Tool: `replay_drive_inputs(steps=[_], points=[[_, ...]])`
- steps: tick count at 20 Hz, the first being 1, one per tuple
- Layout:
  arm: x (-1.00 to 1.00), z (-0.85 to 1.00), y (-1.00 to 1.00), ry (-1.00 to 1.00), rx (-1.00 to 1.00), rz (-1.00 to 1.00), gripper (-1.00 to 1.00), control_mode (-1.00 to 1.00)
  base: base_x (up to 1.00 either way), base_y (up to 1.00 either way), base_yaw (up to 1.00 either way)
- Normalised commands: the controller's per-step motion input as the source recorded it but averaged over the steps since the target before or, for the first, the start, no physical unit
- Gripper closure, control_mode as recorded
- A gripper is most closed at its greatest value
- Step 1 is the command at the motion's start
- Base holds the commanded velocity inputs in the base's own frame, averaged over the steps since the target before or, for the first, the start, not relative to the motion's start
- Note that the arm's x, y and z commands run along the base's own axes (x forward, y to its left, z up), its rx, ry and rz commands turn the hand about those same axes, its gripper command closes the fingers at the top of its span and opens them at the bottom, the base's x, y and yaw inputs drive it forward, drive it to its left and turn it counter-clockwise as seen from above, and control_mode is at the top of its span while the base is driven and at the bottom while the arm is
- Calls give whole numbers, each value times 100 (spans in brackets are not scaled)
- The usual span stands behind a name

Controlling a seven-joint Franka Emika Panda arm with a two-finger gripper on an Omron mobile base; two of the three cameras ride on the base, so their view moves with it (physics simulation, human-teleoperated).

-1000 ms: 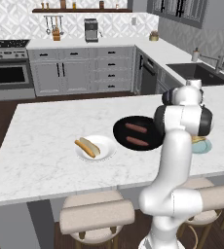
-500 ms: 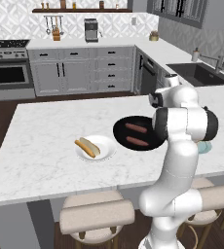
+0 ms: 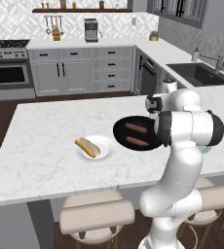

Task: Place one bun and one sausage from the bowl on each plate.

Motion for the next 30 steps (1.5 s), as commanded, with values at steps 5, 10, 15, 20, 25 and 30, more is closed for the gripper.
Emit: replay_drive_inputs(steps=[5, 10, 15, 20, 25, 30], points=[[3, -2, 67, 23, 4, 74, -100, -100, 0, 0, 0], [0, -10, 37, 21, 0, 44, -100, -100, 0, 0, 0], [2, -28, 40, -2, 2, 17, -100, -100, 0, 0, 0], [3, -37, 65, 0, 4, 29, -100, -100, 0, 0, 0], [16, -48, 23, 7, 3, 22, -100, -100, 0, 0, 0], [0, -35, 18, 13, 5, 23, -100, -100, 0, 0, 0]])
